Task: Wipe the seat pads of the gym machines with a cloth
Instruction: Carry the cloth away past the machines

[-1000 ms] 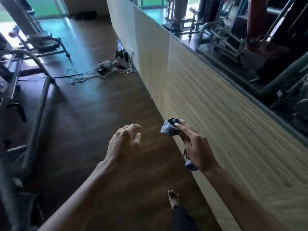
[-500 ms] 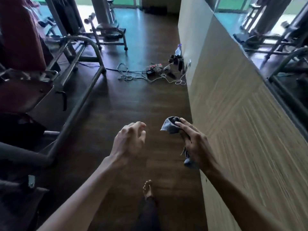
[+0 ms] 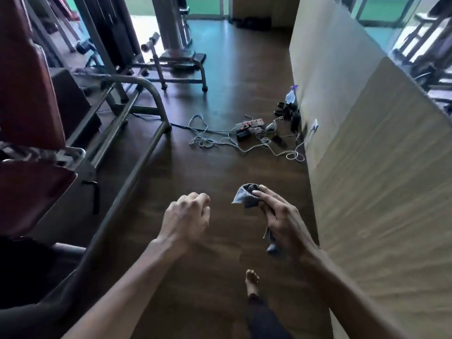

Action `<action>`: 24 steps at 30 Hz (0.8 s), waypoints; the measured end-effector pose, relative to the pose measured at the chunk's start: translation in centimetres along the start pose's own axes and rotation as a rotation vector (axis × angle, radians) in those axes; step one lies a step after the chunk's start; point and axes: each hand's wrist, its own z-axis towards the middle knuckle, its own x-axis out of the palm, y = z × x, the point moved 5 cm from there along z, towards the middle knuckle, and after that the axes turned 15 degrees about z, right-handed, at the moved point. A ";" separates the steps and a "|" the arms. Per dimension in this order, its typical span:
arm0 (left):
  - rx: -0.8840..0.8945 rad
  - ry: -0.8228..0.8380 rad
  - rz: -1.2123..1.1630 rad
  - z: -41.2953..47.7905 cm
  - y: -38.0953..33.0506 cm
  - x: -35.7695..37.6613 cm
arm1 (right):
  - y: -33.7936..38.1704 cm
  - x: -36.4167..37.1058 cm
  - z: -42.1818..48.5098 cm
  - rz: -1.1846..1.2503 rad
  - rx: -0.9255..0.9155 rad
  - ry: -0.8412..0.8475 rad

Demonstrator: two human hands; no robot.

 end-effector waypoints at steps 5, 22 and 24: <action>-0.076 0.040 -0.002 16.7 2.9 1.7 | -3.0 1.3 17.8 0.047 0.035 0.044; -0.216 0.053 -0.070 70.2 21.9 0.6 | -5.8 11.6 76.9 0.024 -0.012 0.184; -0.195 0.055 -0.064 76.9 24.2 -0.2 | -5.2 12.5 83.8 0.031 -0.022 0.170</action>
